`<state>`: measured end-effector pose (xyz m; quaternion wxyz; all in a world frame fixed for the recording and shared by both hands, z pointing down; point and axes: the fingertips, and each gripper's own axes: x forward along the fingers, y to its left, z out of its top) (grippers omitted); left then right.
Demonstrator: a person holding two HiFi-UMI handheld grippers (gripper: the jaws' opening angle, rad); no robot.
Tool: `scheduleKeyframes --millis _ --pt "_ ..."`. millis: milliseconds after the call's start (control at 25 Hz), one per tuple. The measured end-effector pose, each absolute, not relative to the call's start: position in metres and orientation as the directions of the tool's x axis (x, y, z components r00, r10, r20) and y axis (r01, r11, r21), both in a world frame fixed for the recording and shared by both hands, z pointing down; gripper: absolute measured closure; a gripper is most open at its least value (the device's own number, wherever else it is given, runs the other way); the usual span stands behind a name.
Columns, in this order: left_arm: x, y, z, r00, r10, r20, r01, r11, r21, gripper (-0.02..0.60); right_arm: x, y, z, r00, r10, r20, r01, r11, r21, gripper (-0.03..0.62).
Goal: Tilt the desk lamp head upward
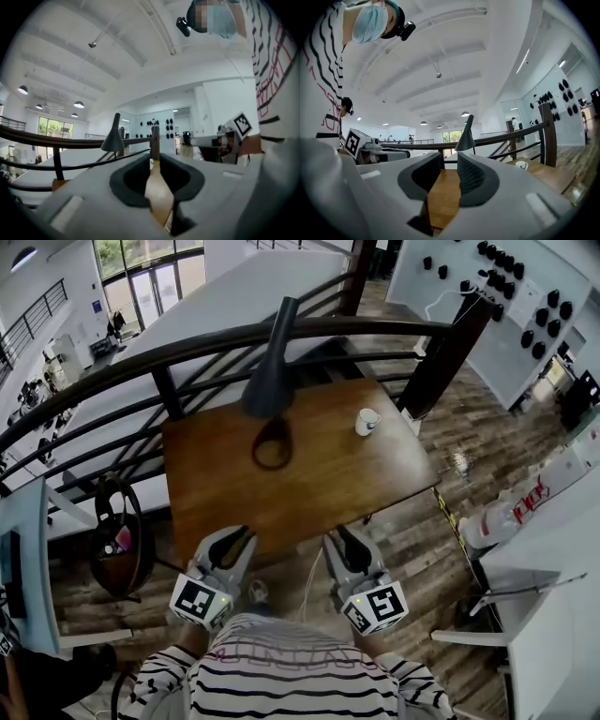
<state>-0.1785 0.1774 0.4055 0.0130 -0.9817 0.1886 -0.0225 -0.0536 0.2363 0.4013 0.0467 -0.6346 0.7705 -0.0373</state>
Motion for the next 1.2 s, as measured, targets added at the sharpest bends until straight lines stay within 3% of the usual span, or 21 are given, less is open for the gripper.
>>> scheduleKeyframes --millis 240,600,880,1200 --pt "-0.173 0.110 0.411 0.941 -0.335 0.044 -0.334 -0.942 -0.032 0.503 -0.049 0.169 0.401 -0.170 -0.985 -0.019 -0.980 0.171 -0.102 0.493" --pt "-0.180 0.008 0.409 0.960 -0.272 0.064 -0.274 -0.961 0.023 0.435 -0.053 0.065 0.403 -0.126 -0.992 0.019 -0.989 0.124 -0.074 0.427" --pt "-0.167 -0.024 0.418 0.970 -0.236 0.060 -0.240 -0.969 0.060 0.373 -0.038 0.032 0.411 -0.106 -0.993 0.046 -0.993 0.104 -0.048 0.388" --pt "-0.142 -0.041 0.426 0.961 -0.270 0.058 -0.274 -0.957 0.096 0.354 -0.003 0.001 0.418 -0.147 -0.988 0.042 -0.989 0.145 -0.031 0.385"
